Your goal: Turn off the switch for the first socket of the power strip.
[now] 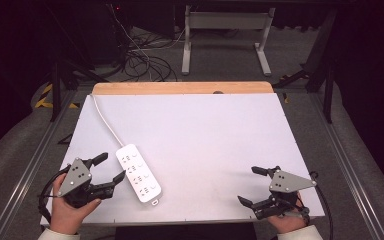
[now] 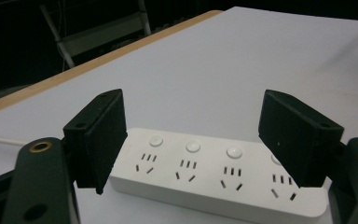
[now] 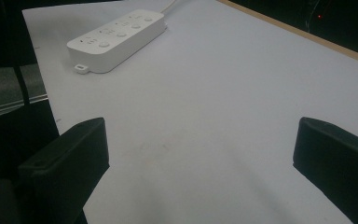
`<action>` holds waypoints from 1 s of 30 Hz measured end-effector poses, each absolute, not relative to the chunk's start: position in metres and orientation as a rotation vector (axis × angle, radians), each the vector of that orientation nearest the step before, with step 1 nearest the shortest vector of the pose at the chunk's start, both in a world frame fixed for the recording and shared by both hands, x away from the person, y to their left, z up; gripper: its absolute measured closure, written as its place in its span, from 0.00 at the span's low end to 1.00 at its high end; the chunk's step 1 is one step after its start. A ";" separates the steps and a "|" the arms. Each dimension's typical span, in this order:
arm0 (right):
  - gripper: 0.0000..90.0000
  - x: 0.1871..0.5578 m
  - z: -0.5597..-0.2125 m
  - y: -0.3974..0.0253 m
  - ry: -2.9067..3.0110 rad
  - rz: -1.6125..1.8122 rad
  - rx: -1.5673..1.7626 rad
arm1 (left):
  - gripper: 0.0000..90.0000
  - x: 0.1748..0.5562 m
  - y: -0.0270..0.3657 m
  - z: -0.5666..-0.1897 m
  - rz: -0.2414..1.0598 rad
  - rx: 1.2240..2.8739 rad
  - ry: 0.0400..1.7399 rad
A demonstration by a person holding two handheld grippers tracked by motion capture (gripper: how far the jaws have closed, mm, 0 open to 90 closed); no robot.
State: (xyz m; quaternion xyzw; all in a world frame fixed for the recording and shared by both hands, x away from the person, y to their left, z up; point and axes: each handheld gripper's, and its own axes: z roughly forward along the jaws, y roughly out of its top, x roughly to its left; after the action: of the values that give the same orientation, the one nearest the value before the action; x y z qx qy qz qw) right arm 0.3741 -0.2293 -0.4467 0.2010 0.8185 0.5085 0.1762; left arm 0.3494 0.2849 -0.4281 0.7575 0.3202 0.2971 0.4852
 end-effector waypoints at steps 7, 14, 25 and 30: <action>0.04 0.374 -0.447 -0.230 2.317 1.441 0.573 | 0.26 0.348 0.294 -0.446 0.678 1.883 0.805; 0.04 0.375 -0.447 -0.231 2.315 1.444 0.581 | 0.25 0.344 0.302 -0.463 0.645 1.893 0.849; 0.04 0.376 -0.448 -0.231 2.318 1.444 0.581 | 0.25 0.337 0.306 -0.483 0.701 1.969 0.874; 0.04 0.376 -0.448 -0.231 2.320 1.443 0.581 | 0.25 0.337 0.301 -0.481 0.679 1.954 0.867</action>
State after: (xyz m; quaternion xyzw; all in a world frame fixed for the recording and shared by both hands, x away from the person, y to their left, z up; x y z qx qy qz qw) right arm 0.3758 -0.2312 -0.4477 0.2049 0.8181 0.5087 0.1731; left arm 0.3367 0.3014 -0.4809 0.7847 0.3483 0.2725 0.4343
